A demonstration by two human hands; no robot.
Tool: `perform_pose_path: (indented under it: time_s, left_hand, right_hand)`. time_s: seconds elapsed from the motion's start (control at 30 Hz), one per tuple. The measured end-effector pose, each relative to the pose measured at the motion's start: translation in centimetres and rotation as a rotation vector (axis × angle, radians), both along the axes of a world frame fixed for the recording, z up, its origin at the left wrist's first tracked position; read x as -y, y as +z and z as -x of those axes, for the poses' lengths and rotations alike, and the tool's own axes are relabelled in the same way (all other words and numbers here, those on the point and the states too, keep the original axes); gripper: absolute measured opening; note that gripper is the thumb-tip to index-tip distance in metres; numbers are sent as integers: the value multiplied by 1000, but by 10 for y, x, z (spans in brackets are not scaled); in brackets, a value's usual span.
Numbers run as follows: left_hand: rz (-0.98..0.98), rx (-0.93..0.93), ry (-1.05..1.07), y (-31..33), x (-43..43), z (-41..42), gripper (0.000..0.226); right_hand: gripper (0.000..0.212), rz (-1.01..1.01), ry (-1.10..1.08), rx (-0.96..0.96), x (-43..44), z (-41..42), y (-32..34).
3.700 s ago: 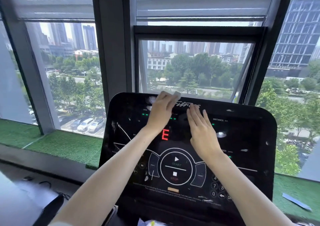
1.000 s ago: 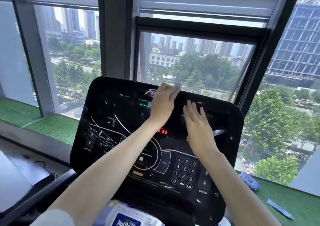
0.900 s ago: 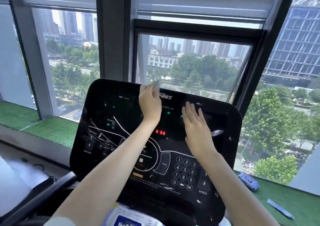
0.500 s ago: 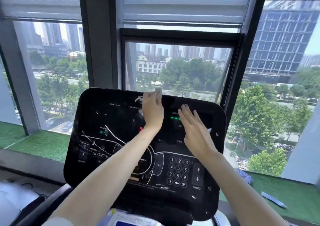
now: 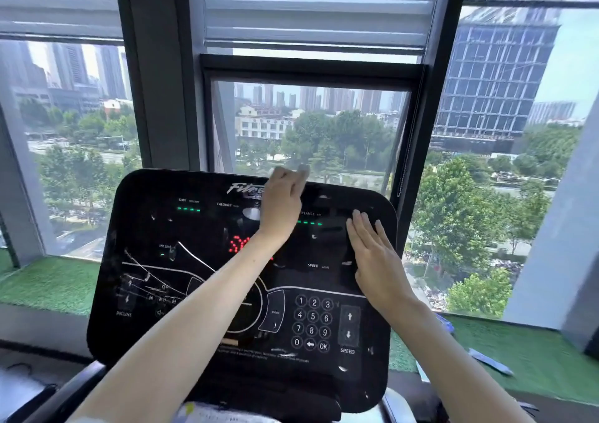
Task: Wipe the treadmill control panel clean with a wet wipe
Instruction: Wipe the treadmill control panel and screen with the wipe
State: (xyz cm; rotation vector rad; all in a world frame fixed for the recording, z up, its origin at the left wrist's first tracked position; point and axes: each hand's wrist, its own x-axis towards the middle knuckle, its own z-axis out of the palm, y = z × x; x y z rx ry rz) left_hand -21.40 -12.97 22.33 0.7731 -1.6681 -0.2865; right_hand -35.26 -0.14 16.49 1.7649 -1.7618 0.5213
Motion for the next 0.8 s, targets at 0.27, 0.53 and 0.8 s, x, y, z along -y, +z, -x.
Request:
perform_pose_path:
  time_s: [0.27, 0.53, 0.8]
  left_hand:
    - [89, 60, -168, -13, -18, 15, 21]
    - [88, 23, -134, -19, -25, 30, 22]
    - [39, -47, -76, -15, -32, 41, 27]
  right_hand:
    - [90, -2, -10, -9, 2, -2, -4]
    - [90, 6, 9, 29, 3, 0, -5]
    - [90, 5, 18, 45, 2, 0, -4]
